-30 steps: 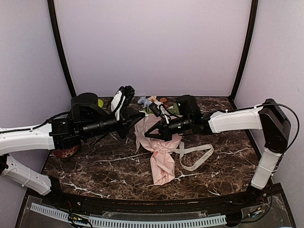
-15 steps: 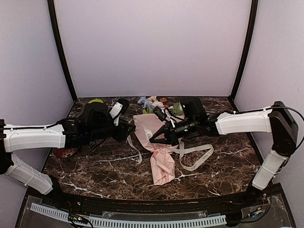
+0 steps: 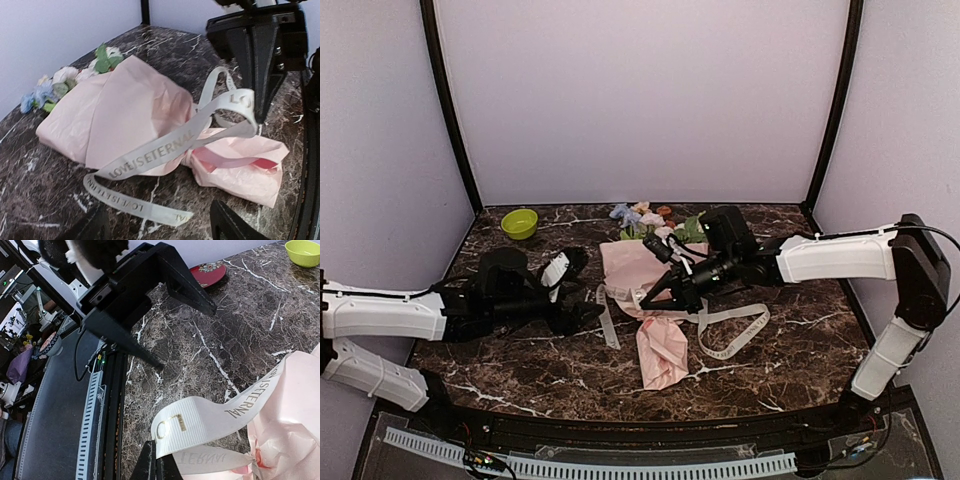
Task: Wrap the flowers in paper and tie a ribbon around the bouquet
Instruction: Pass from the right arm to the left
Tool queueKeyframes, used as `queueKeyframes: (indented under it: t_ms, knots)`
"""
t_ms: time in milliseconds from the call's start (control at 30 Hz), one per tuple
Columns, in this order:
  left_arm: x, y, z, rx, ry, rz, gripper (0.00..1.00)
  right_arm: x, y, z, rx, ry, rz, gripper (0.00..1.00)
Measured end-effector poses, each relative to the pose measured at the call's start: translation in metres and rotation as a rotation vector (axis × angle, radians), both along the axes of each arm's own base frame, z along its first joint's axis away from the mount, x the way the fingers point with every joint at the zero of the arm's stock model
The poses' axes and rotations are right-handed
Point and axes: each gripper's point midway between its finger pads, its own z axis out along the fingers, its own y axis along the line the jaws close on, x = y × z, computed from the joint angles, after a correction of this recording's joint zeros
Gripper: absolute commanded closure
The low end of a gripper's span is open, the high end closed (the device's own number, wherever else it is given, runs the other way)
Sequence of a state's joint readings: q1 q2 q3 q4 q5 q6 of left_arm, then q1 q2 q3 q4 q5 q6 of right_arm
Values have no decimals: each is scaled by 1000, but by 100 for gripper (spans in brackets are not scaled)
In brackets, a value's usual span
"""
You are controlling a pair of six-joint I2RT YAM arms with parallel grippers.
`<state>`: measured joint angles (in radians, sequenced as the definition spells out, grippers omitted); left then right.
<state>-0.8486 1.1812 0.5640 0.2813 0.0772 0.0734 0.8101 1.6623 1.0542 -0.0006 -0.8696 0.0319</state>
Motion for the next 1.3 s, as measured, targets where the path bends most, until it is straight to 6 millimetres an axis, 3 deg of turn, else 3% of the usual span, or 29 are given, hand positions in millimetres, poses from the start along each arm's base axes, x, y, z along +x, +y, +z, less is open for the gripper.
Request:
queueKeyframes:
  t_ms: [100,200,467,567,733,933,967,1033,1100,1233,1300]
  knots:
    - [-5,-20,2,-22,-38,-112,12,1,0,0,-1,1,-7,100]
    - [-5,-41,-11,-13,-35,-206,11,3,1,0,-1,-3,-18,100]
    - [-3,-78,-27,-33,-81,-313,12,8,1,-1,-10,-5,-47,100]
    - [-9,-92,-31,-41,-87,-342,25,11,2,-1,-14,-13,-59,100]
    - [-10,-101,-36,-71,-65,-337,60,13,1,0,-16,-21,-73,100]
    - [-5,-106,-17,-157,-74,-313,97,13,-2,1,-16,-32,-86,100]
    - [-5,-107,-15,-168,-78,-313,100,13,-2,1,-16,-34,-87,97]
    - [-4,-108,-11,-186,-76,-311,100,14,-2,0,-20,-37,-97,75]
    - [-4,-108,-12,-191,-70,-308,100,18,-3,-1,-32,-35,-120,63]
    - [-1,-106,-13,-194,-69,-284,100,33,-15,-6,-102,-52,-227,55]
    - [0,-105,-13,-190,-71,-272,100,48,-32,-3,-144,-64,-336,54]
